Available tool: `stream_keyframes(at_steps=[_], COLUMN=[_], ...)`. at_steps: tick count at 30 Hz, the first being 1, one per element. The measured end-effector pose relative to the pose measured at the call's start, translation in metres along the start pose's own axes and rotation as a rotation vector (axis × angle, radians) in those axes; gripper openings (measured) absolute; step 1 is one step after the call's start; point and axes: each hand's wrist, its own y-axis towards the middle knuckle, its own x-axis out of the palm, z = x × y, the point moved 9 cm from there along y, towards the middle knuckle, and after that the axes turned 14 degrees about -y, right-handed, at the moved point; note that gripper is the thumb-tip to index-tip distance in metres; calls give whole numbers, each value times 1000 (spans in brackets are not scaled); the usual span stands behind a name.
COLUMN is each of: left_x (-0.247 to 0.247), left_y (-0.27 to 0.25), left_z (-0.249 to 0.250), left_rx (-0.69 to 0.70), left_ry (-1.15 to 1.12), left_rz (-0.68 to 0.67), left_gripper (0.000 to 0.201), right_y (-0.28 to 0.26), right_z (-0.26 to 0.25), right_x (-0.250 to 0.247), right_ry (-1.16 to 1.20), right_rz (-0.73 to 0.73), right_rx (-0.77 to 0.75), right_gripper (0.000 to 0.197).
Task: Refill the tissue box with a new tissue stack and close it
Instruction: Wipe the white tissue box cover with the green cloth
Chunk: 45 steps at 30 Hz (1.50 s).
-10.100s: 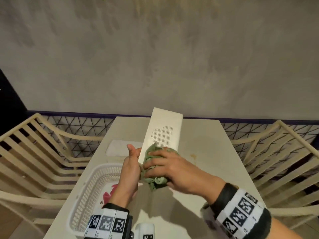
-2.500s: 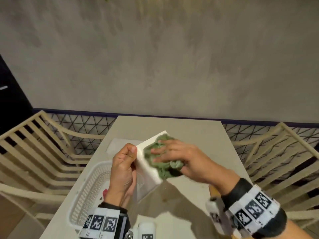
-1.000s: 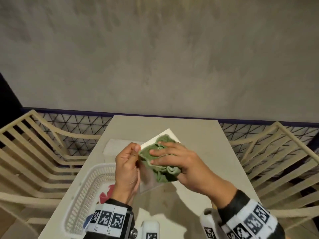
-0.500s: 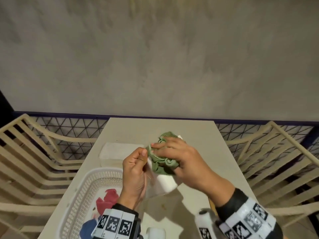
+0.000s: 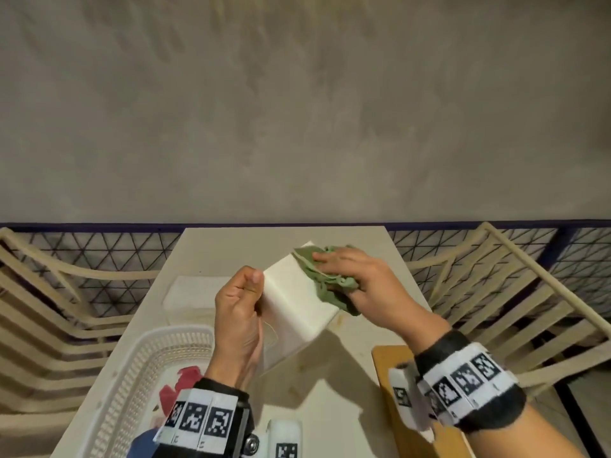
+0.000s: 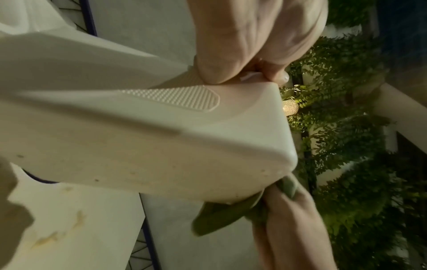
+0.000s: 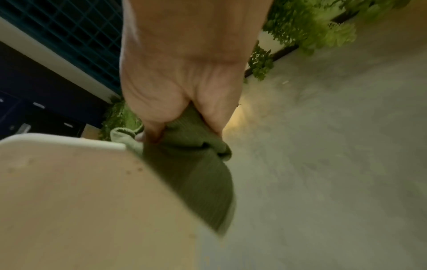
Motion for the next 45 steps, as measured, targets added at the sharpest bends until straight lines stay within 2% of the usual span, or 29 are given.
stream_keyframes(at_steps=[3, 5, 6, 8, 10, 11, 13, 14, 16, 18, 20, 22, 25, 27, 28, 30, 31, 33, 34, 36, 38, 40, 41, 42, 45], left_x=[-3, -2, -2, -4, -3, 1, 0, -2, -6, -6, -2, 4, 17, 31, 37, 40, 36, 22, 12, -4, -7, -4, -2, -3, -14], left_y=[-1, -4, -7, -13, -16, -17, -19, -20, -25, -28, -30, -29, -29, -30, -30, -29, -28, -25, -24, -22, -25, -28, -30, -30, -26], left_z=[-4, -5, -5, -6, -3, 1, 7, 7, 2, -5, -4, 0, -5, -11, -13, -18, -19, -19, -19, -19, -18, -21, -21, -22, -18], left_rx=[-18, -41, -56, -85, -121, -129, -122, -123, -156, -227, -265, -254, -261, -199, -181, -183, -179, -185, -203, -232, -235, -218, -194, -167, -122], left_ry=[-107, -134, -126, -116, -149, -178, -225, -235, -231, -203, 0, 376, 747, 898, 880, 723, 633, 425, 318, 196, 184, 208, 217, 211, 117], left_rz=[49, 44, 31, 25, -30, -63, -68, -49, -12, -51, -182, -366, -557, -607, -586, -490, -436, -308, -248, -187, -179, -194, -190, -172, -112], left_gripper=[40, 40, 34, 25, 23, 26, 26, 26, 29, 28, 36, 32, 24, 11, 5, 13, 18, 12, 18, 43, 48, 49, 49, 50, 48], right_y=[-5, -16, -15, -6, 2, 3, 5, 5, 3, 0, -2, -2, 3, 6, 6, 8, 9, 5, -2, -19, -29, -26, -21, -15, -18], right_z=[-50, -49, -39, -10, 16, 22, 24, 23, 18, 15, 11, 4, -13, -29, -36, -40, -39, -38, -39, -33, -2, 30, 30, 19, -34], right_x=[15, 11, 3, -9, -4, 4, 13, 15, 17, 17, 15, 12, 13, 18, 22, 26, 25, 24, 24, 24, 24, 21, 21, 24, 38], right_ry=[-47, 9, 57, 219, 545, 720, 890, 912, 894, 871, 844, 760, 441, 220, 134, 33, 9, 18, 66, 187, 199, 87, 33, 18, 87], right_rz=[-65, -88, -59, -6, -60, -119, -204, -237, -284, -307, -345, -385, -438, -444, -430, -350, -282, -142, -102, -94, -120, -100, -78, -55, -92], right_rx=[-200, -248, -210, -4, 260, 336, 349, 322, 280, 272, 266, 243, 167, 70, 34, 33, 49, 63, 45, 4, 96, 244, 264, 234, -16], right_gripper=[58, 58, 53, 37, 29, 27, 26, 33, 44, 47, 40, 24, 17, 20, 21, 23, 25, 28, 29, 31, 33, 32, 31, 31, 30])
